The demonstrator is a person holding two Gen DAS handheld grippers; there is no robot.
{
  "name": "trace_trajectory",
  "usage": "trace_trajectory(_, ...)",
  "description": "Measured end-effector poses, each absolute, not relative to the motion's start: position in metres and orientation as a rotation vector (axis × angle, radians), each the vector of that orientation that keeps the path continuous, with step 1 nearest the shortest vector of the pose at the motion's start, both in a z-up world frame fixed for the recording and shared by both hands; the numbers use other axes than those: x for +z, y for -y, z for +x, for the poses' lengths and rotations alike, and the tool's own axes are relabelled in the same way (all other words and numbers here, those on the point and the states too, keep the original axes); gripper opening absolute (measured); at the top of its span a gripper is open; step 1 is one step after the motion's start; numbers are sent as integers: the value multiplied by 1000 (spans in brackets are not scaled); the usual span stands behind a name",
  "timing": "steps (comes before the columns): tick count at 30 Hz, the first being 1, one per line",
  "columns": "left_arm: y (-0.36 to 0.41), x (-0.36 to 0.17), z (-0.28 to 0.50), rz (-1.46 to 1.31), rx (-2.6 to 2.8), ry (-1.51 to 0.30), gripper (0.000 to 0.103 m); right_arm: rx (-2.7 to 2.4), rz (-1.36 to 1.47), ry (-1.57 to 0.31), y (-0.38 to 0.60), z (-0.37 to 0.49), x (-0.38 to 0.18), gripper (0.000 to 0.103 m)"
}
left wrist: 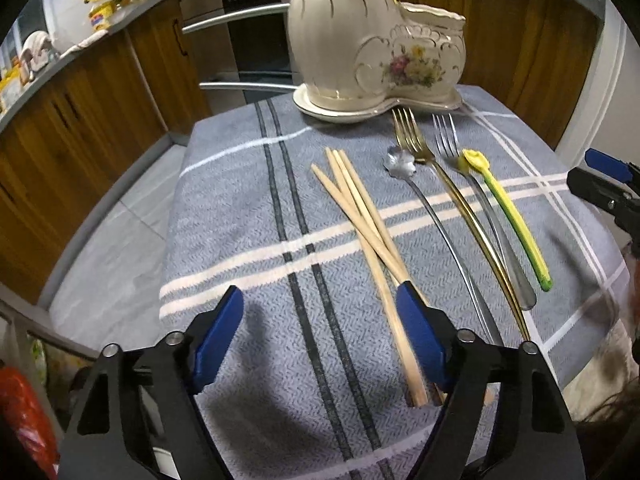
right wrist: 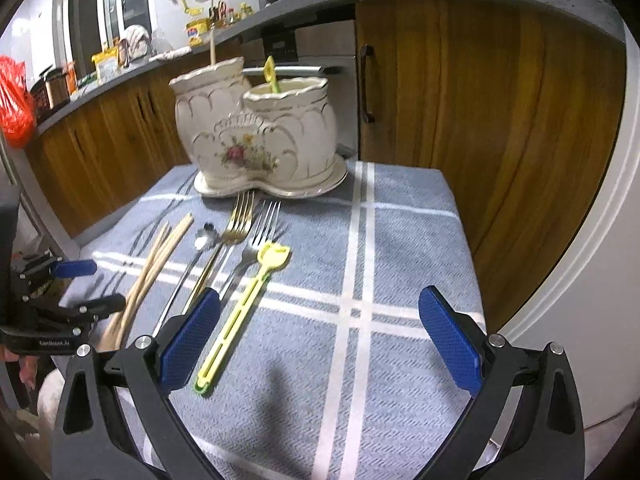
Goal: Organize utensils
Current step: 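Withdraw both open tools back toward the remaining utensils, then grasp another chopstick with the left tool while the right tool grasps the second yellow spoon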
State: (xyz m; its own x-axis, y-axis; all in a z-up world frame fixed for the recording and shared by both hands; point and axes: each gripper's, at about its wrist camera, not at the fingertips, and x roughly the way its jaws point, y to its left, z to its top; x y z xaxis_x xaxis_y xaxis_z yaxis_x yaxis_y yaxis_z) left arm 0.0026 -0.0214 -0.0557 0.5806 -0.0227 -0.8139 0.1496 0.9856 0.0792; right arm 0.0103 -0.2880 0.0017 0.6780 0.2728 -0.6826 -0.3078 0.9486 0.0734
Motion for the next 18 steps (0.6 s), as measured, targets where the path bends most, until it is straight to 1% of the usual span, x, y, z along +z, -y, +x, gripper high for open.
trace_trajectory(1,23,-56,3,145,-108,-948,75,330,-60,-770,285,10,-1,98)
trace_trajectory(5,26,-57,5,157,-111,-945,73,330,-71,-828,277,10,-11,97)
trace_trajectory(6,26,-57,5,160,-109,-949,70,338,-69,-841,276,10,-13,97)
trace_trajectory(7,26,-58,6,162,-109,-955,64,345,-74,-852,273,10,-15,94)
trace_trajectory(8,25,-58,6,158,-117,-956,62,348,-78,-857,271,9,-17,92)
trace_trajectory(9,24,-58,5,153,-123,-956,61,355,-86,-867,269,8,-18,86)
trace_trajectory(10,24,-58,5,152,-128,-956,58,363,-93,-877,266,8,-19,81)
trace_trajectory(11,25,-58,5,154,-133,-955,53,369,-96,-885,264,7,-20,78)
trace_trajectory(12,26,-58,5,157,-136,-955,51,381,-94,-898,261,7,-21,73)
trace_trajectory(13,27,-58,5,160,-142,-954,47,392,-93,-909,259,7,-22,66)
trace_trajectory(14,29,-58,5,164,-147,-954,43,396,-95,-918,257,8,-23,63)
trace_trajectory(15,31,-58,5,170,-154,-953,41,404,-94,-925,254,8,-24,58)
trace_trajectory(16,32,-57,5,172,-161,-953,35,409,-92,-928,253,8,-24,54)
trace_trajectory(17,34,-58,5,174,-169,-954,31,419,-93,-934,250,8,-25,52)
trace_trajectory(18,36,-58,6,178,-175,-954,30,422,-103,-943,247,8,-26,47)
